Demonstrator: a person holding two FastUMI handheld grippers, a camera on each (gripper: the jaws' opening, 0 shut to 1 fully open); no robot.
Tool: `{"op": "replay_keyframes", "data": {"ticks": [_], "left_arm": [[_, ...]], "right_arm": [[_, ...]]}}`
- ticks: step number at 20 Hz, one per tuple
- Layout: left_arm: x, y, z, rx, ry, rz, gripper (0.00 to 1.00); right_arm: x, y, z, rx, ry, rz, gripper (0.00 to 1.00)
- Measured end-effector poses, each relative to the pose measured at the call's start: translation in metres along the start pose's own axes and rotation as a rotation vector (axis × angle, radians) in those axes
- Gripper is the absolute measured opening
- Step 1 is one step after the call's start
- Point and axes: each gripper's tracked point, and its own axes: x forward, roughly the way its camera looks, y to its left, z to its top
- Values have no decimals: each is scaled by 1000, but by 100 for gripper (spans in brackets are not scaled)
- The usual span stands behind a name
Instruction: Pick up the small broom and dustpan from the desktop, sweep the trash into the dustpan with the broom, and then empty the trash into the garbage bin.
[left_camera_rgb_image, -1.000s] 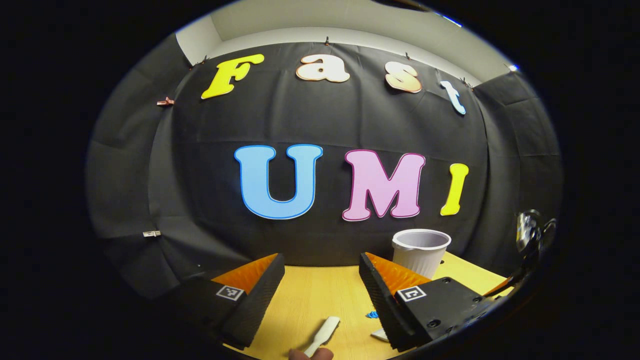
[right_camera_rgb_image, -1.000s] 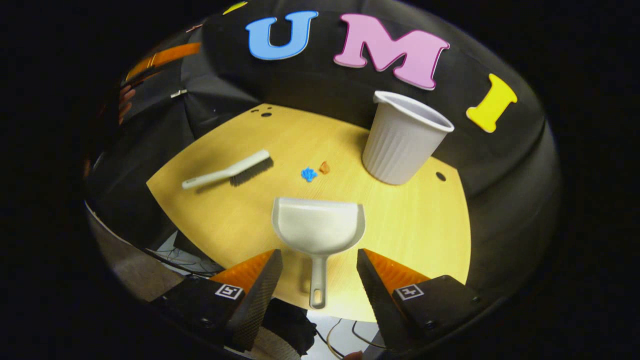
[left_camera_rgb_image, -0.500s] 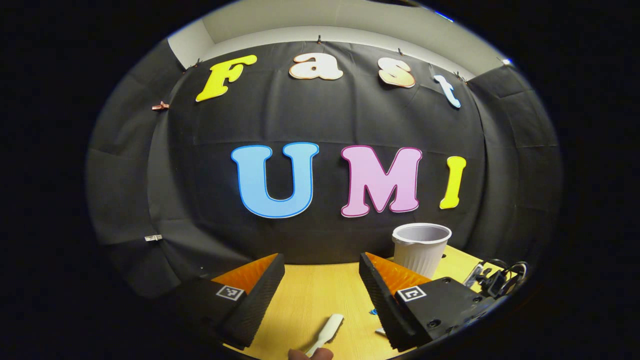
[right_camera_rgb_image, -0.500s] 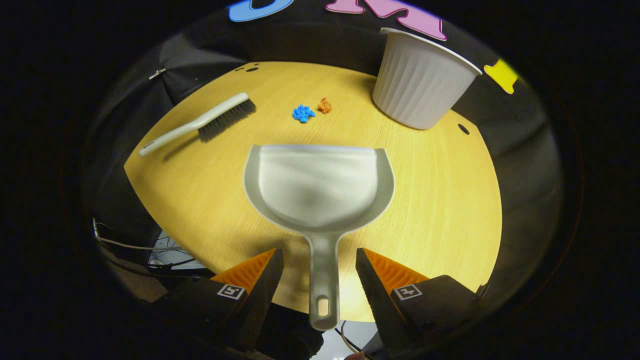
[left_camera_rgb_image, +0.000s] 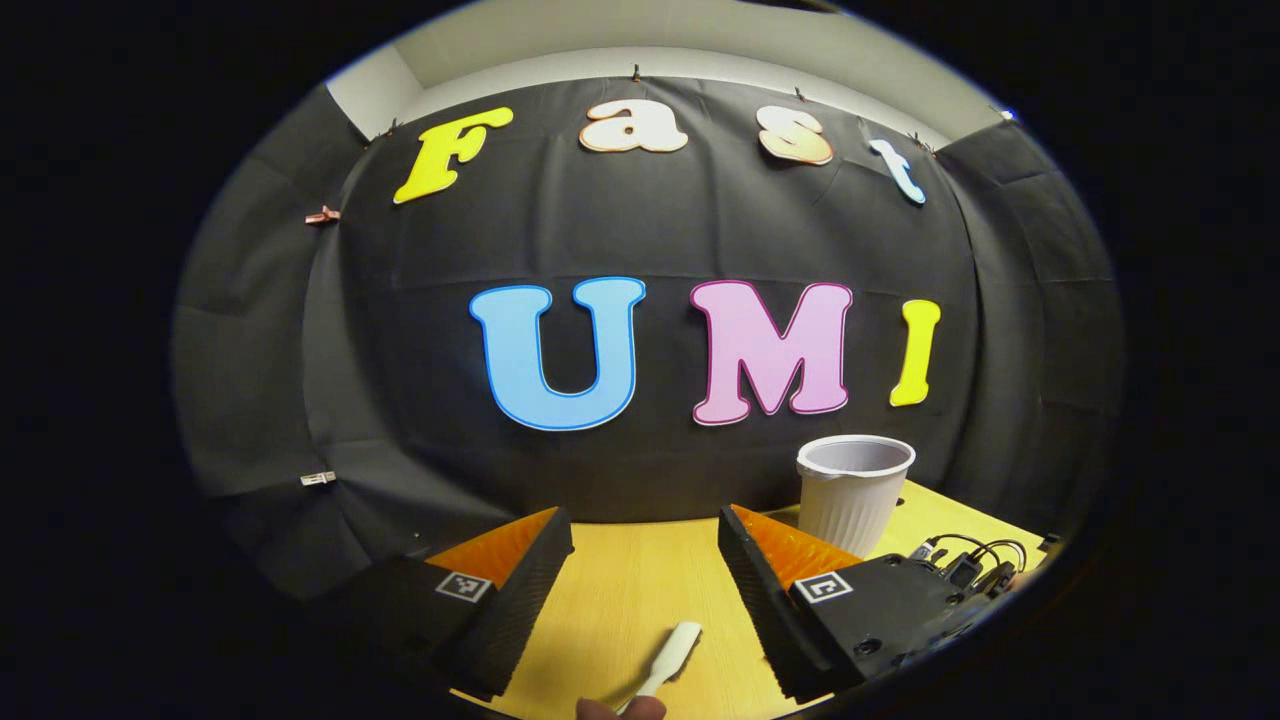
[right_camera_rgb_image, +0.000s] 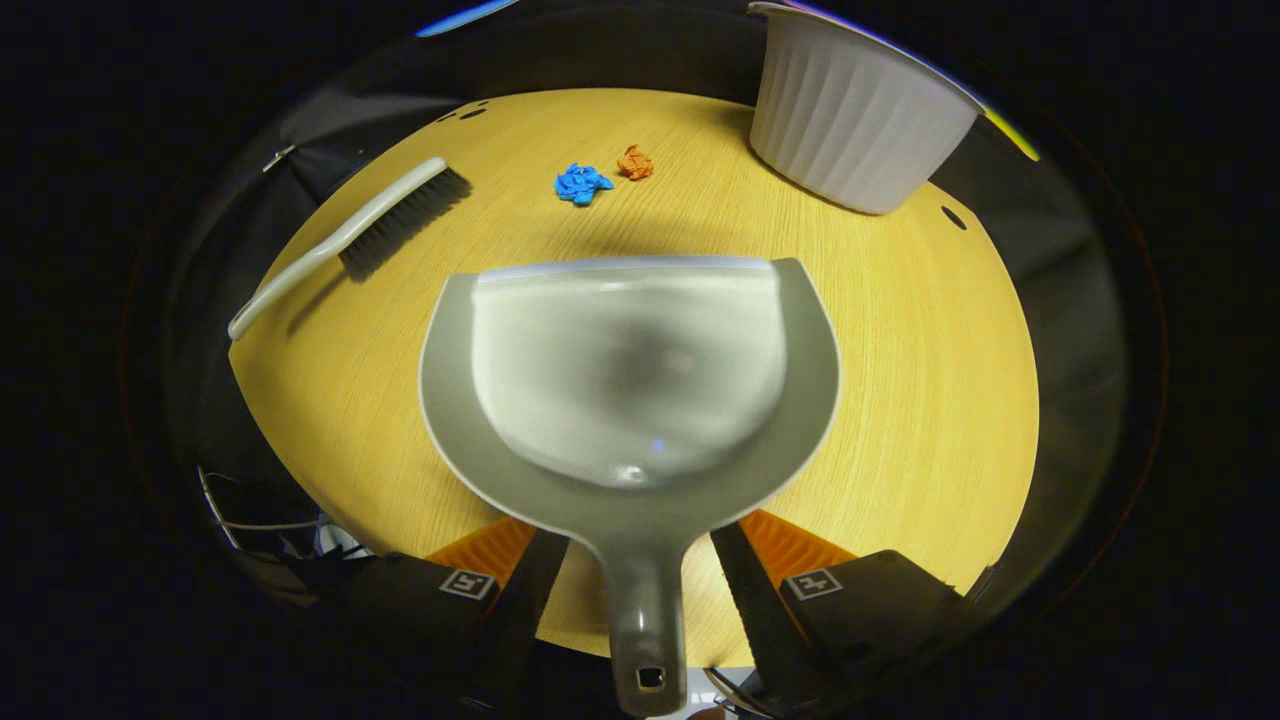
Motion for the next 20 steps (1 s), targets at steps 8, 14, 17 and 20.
{"op": "replay_keyframes", "data": {"ticks": [8, 14, 17, 20], "left_arm": [[6, -2, -10, -22, 25, 22, 94], [18, -6, -33, -28, 88, 21, 94], [27, -9, -50, -27, 130, 1, 94], [37, -4, -76, -35, 198, 19, 94]], "right_arm": [[8, 4, 6, -13, 0, 14, 38], [-4, -4, 9, -16, -1, 37, 35], [-25, -15, 20, -72, -48, 30, 36], [-42, -23, 24, -113, -57, 29, 35]]}}
